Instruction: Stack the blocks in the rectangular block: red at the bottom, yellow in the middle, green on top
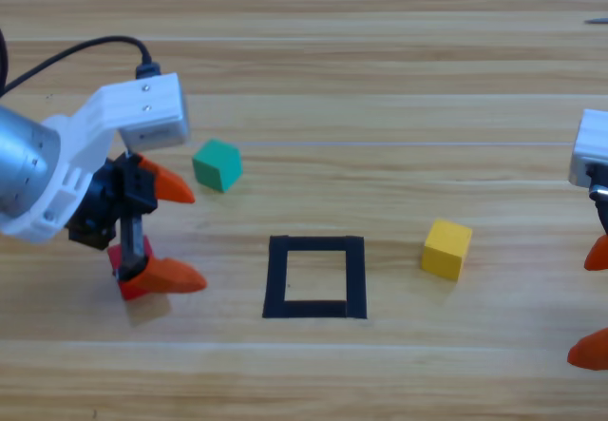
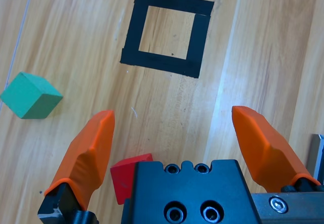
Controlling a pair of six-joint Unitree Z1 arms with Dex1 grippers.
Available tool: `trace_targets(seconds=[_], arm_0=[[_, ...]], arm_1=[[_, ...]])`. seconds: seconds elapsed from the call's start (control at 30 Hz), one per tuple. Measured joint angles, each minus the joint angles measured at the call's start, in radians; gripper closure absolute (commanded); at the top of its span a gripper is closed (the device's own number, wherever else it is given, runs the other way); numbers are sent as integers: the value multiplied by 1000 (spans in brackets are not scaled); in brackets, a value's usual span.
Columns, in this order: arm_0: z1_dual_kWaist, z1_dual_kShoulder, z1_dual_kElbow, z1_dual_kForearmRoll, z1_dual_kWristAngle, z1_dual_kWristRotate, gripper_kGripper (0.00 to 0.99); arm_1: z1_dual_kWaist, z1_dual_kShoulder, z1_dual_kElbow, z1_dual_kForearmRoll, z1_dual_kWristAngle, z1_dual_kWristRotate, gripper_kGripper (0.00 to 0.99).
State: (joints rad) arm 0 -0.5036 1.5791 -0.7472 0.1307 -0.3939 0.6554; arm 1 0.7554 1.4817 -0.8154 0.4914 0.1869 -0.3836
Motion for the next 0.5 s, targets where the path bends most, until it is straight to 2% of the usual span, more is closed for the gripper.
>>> trace_targets(seconds=[0.43,0.5], arm_0=[[0,-18,-64,80,9,-7,0],[0,-19,-70,80,9,-7,0]], arm_1=[[0,0,-8,6,-1,3,2],[0,0,-25,20,-27,43,4]])
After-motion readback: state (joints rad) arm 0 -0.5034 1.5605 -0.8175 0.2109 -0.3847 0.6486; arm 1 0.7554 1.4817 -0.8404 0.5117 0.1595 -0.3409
